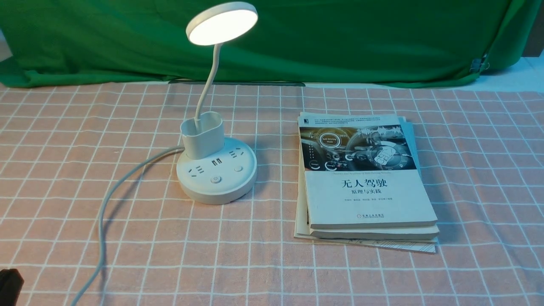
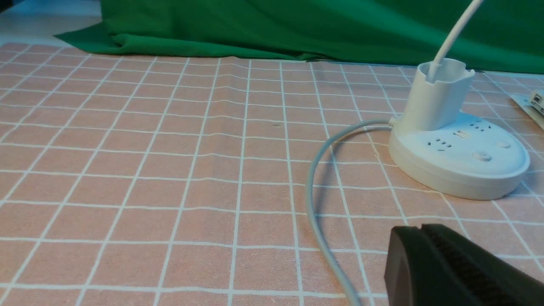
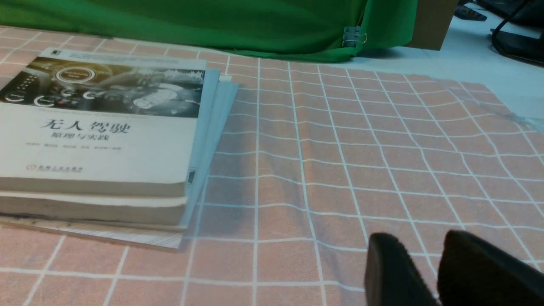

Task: Turn on the table lamp on the pink coffee tablecloth with your hand.

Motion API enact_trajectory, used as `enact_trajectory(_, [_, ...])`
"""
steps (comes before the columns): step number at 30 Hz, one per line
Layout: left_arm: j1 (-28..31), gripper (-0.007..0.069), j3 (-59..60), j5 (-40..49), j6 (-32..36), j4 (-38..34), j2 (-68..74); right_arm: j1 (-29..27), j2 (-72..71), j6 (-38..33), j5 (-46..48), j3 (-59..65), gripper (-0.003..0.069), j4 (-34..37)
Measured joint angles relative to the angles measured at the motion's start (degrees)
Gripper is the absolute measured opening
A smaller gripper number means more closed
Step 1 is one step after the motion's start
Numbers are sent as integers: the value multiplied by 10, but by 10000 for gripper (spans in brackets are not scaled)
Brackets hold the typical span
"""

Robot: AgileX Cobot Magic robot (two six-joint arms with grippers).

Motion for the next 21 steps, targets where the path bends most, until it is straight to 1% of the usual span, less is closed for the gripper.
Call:
enact_trajectory(5, [-14,43,0,0,-1,-1,0,0,0,0,0,0,240,0])
enact_trajectory(21, [-16,53,0,0,-2,-1,-1,0,0,0,0,0,240,0])
